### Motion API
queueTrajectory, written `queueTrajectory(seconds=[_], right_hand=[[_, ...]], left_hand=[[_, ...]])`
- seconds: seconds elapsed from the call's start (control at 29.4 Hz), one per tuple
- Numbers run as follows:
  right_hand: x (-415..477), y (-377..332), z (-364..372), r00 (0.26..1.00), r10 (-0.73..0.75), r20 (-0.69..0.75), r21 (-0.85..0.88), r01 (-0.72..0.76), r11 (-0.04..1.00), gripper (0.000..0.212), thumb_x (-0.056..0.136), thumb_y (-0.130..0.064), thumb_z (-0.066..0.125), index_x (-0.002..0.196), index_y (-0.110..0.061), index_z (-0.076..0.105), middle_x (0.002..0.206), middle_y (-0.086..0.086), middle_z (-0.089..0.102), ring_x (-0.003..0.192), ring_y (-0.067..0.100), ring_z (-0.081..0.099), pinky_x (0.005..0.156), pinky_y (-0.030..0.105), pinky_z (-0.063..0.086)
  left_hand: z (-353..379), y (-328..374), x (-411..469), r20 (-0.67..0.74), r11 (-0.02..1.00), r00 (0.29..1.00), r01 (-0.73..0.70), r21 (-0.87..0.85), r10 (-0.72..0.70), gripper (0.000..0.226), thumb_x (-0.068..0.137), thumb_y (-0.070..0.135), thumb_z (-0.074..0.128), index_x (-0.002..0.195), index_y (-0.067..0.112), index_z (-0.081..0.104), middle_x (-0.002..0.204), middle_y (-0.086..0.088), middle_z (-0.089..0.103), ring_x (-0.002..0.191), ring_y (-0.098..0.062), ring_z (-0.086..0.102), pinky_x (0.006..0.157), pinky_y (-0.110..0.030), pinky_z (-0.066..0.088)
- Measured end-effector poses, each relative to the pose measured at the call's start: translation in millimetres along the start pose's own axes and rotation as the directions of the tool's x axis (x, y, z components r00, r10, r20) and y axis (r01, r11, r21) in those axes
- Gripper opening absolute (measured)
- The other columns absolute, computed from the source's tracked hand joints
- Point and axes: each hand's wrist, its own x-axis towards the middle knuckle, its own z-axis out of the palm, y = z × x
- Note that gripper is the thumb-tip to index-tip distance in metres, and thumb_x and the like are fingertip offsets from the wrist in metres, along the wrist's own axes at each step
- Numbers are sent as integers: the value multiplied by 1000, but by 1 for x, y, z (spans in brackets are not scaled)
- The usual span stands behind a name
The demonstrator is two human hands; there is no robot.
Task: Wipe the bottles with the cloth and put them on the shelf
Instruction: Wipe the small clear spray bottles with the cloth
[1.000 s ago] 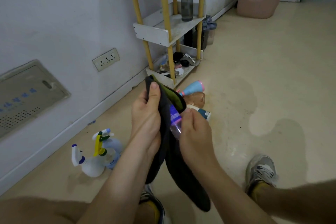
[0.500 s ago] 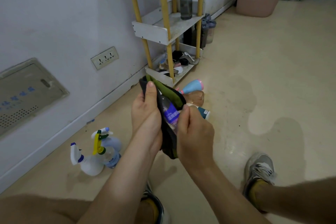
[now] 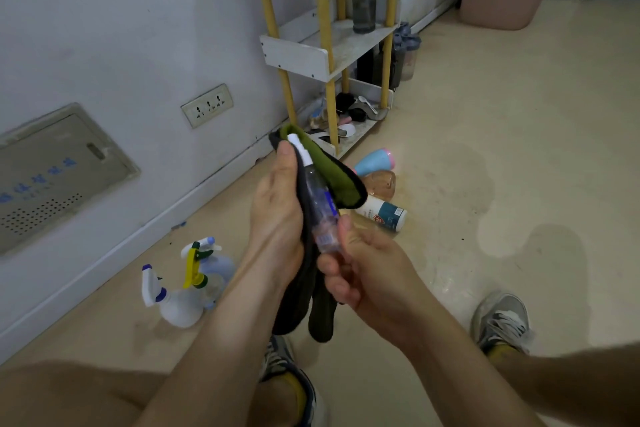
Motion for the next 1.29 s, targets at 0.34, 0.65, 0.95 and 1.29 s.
queueTrajectory(seconds=[0.34, 0.65, 0.95, 1.29], right_hand=[[8, -7, -6, 918, -366, -151, -983, -100, 156, 45, 104, -46, 28, 76, -22, 54, 70, -3, 60, 65, 15, 59, 64, 32, 51], [10, -42, -39, 974, -151, -170, -424, 66, 903, 40, 81, -11, 74, 119, -17, 62, 87, 0, 63, 64, 8, 56, 56, 19, 45], [12, -18, -44, 871, -328, -367, -245, 249, 937, 32, 80, -17, 78, 109, -8, 70, 102, 9, 74, 86, 20, 73, 66, 27, 57], [14, 3, -34, 857, -125, -500, 111, 207, 972, 33, 89, -27, 71, 110, -1, 69, 93, 13, 73, 79, 21, 69, 60, 25, 53]], left_hand=[[-6, -44, -14, 200, 949, 980, -64, 308, 2, 22, 100, 36, 48, 107, 22, 63, 87, 2, 69, 77, -7, 65, 64, -18, 52], [-1, -40, -3, 332, 699, 915, -392, 598, 229, 38, 101, 42, 43, 79, 19, 64, 69, 2, 62, 68, -14, 58, 62, -32, 45], [-8, -46, 3, 134, 466, 937, -280, 839, 322, 44, 104, 38, 31, 64, 24, 42, 59, 8, 45, 57, -5, 44, 53, -16, 30], [2, -80, -16, 342, 430, 847, -508, 746, 407, 39, 98, 43, 28, 91, 20, 60, 90, 8, 54, 87, -13, 51, 71, -30, 38]])
